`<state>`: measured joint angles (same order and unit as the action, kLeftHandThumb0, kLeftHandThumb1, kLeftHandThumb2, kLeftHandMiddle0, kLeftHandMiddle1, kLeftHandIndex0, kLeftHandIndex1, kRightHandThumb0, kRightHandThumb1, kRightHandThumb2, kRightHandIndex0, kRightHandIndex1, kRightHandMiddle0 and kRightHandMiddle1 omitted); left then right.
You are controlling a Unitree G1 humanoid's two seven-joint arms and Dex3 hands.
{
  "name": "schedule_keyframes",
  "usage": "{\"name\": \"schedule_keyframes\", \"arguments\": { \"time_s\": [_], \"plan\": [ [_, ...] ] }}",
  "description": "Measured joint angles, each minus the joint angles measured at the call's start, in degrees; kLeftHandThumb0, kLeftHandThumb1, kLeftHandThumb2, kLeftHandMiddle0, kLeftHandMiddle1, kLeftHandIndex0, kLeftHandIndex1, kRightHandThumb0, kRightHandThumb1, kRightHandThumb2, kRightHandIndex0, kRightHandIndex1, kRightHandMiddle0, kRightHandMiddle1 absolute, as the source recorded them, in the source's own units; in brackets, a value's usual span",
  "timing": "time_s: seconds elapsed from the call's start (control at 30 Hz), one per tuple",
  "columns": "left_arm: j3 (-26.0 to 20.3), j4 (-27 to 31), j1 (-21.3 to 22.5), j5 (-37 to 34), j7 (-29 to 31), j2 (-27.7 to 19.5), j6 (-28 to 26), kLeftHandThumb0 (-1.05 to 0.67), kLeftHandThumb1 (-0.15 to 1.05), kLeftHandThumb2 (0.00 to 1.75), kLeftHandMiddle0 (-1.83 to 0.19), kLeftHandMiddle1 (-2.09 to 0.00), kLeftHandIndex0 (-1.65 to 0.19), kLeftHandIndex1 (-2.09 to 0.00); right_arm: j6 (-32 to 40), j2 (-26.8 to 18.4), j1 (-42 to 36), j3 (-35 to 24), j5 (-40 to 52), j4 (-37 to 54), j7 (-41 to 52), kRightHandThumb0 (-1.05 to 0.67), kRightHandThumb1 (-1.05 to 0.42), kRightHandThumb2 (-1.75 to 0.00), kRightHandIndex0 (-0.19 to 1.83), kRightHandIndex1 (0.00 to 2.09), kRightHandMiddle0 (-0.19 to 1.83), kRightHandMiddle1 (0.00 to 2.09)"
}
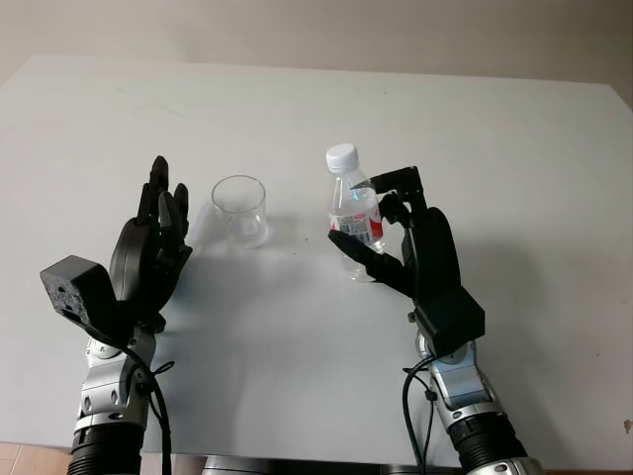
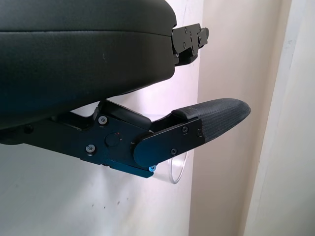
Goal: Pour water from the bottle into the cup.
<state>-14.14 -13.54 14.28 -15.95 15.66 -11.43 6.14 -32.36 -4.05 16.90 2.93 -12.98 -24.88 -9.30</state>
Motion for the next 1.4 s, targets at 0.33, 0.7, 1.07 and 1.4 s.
{"name": "schedule_keyframes", "arguments": {
  "time_s": [0.33,0.7,1.07,1.4],
  "plan": [
    [0.0,0.0,-0.5,0.0,0.4,0.0,0.0,-0.77,1.05,0.75,0.09,-0.06,0.15,-0.06,0.0,-1.8,-0.7,-0.3,0.4,0.5,1.4,-0.39,-1.05,-0.28,1.04,2.09,0.73,2.09],
    [-0.6,0.0,-0.5,-0.2,0.5,-0.1,-0.3,-0.78,1.05,0.73,0.06,-0.06,0.12,-0.07,3.6,-3.2,-3.6,-1.3,4.4,3.3,6.7,-0.48,-1.05,-0.21,0.10,2.09,0.24,2.09],
    [-0.6,0.1,-0.6,-0.2,0.4,-0.2,-1.0,-0.78,1.05,0.73,0.05,-0.06,0.12,-0.06,2.8,-3.7,-3.8,-0.6,5.8,2.4,11.4,-0.54,-1.05,-0.21,0.00,1.73,0.24,2.09],
    [-0.7,0.6,-0.8,-0.2,0.4,-0.4,-1.5,-0.78,1.05,0.73,0.05,-0.05,0.12,-0.06,2.8,-3.5,-4.6,-0.7,8.1,2.3,13.7,-0.55,-1.05,-0.23,-0.05,1.62,0.12,2.09]
  ]
}}
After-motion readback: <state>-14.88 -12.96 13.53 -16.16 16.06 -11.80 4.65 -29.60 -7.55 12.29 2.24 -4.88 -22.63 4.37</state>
